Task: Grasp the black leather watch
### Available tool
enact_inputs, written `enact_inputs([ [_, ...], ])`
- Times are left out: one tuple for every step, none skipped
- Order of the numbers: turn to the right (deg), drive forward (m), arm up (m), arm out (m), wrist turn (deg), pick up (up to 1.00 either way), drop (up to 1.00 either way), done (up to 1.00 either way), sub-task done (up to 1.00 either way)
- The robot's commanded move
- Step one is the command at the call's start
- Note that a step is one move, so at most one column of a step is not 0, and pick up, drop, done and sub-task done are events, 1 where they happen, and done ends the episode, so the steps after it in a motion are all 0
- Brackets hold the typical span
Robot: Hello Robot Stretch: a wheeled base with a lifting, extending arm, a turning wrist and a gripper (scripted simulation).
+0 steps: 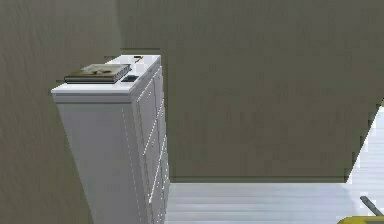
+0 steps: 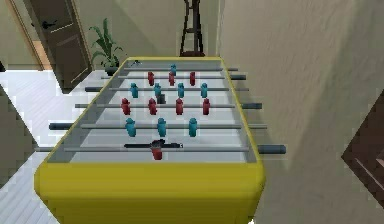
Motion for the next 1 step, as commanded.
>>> enact_inputs([
  [0.0,0.0,0.5,0.0,0.0,0.0,0.0,0.0,0.0],
])
